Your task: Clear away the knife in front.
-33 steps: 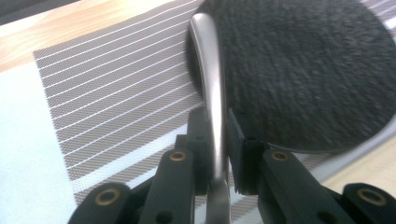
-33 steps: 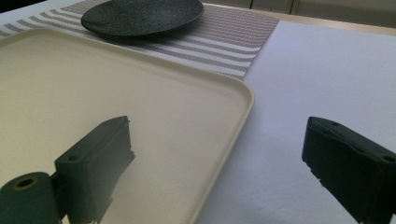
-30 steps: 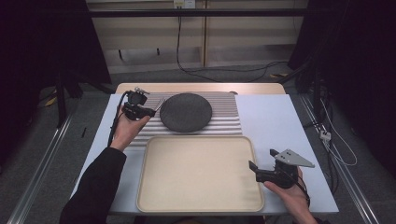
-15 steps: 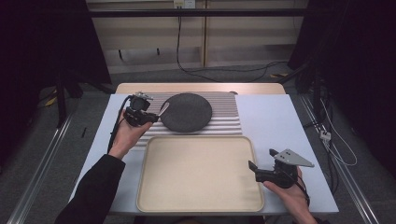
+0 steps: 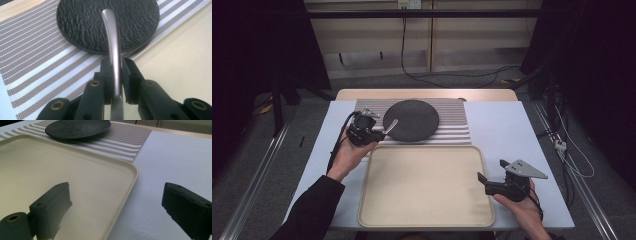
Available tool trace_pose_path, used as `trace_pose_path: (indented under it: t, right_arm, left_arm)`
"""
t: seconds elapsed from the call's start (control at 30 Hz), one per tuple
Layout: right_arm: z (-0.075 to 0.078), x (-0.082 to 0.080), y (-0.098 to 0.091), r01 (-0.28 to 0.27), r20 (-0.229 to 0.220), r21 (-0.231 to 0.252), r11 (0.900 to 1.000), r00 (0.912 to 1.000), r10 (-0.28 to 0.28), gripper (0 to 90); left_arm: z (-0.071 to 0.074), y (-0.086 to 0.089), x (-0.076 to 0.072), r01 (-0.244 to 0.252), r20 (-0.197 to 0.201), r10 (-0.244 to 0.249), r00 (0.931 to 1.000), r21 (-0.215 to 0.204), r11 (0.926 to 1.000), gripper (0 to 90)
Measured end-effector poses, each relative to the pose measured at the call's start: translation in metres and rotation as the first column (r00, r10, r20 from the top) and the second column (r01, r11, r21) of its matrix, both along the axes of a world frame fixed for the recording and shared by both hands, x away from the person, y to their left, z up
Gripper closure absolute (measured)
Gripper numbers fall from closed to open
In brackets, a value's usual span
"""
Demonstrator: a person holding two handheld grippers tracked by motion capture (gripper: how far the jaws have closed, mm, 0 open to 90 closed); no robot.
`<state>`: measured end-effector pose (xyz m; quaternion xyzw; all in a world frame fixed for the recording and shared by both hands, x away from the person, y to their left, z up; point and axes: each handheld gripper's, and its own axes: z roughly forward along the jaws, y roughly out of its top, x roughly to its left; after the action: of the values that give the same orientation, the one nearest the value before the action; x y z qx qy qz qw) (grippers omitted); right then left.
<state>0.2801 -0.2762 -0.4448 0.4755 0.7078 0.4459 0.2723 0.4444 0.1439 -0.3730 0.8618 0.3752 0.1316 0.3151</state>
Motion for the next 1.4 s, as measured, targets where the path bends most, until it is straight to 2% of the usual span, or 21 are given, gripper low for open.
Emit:
trace_pose_path:
  t: [0.17,0.23,0.3,0.53,0.8,0.83,0.97,1.17,1.37,1.4]
  right_arm:
    - [0.0,0.0,0.0,0.0,-0.001,0.0,1.0,1.0,0.0,8.1]
    - [0.0,0.0,0.0,-0.002,0.0,0.001,1.0,1.0,0.002,8.2]
    - [0.0,0.0,0.0,0.001,-0.001,0.004,1.0,1.0,-0.001,8.2]
    - [0.0,0.001,0.001,-0.004,-0.004,0.003,1.0,1.0,0.004,8.2]
    - [0.0,0.001,0.001,-0.002,-0.003,0.003,1.0,1.0,0.002,8.2]
    - [0.0,0.001,0.001,-0.002,-0.004,0.004,1.0,1.0,0.002,8.2]
    - [0.0,0.001,0.001,-0.003,-0.005,0.004,1.0,1.0,0.003,8.2]
    - [0.0,0.001,0.002,-0.005,-0.005,0.005,1.0,1.0,0.005,8.2]
    - [0.0,0.001,0.003,-0.011,-0.003,0.002,0.9999,0.9999,0.011,8.2]
    - [0.0,0.001,0.003,-0.012,-0.003,0.002,0.9999,0.9999,0.012,8.2]
  left_arm:
    - [0.001,0.001,-0.008,-0.016,-0.008,0.016,0.9998,-0.007,0.9999,79.8]
    - [0.0,0.003,-0.012,-0.023,-0.022,0.023,0.9995,-0.031,0.9992,79.8]
    - [-0.001,0.004,-0.017,-0.026,-0.021,0.026,0.9994,-0.025,0.9993,79.8]
    - [-0.006,0.001,-0.03,-0.011,-0.038,0.01,0.9992,-0.039,0.9992,79.8]
    - [-0.007,-0.006,-0.044,-0.006,-0.035,0.005,0.9994,-0.018,0.9998,79.8]
    - [-0.009,-0.007,-0.046,-0.012,-0.041,0.011,0.9991,-0.026,0.9996,79.8]
    - [-0.015,-0.011,-0.052,-0.017,-0.048,0.016,0.9987,-0.007,0.9998,79.8]
    - [-0.025,-0.014,-0.053,-0.007,-0.073,0.005,0.9973,-0.027,0.9996,79.8]
    - [-0.035,-0.021,-0.053,0.005,-0.082,-0.005,0.9966,0.009,0.9999,79.8]
    - [-0.036,-0.022,-0.054,-0.001,-0.087,0.001,0.9962,0.004,1.0,79.8]
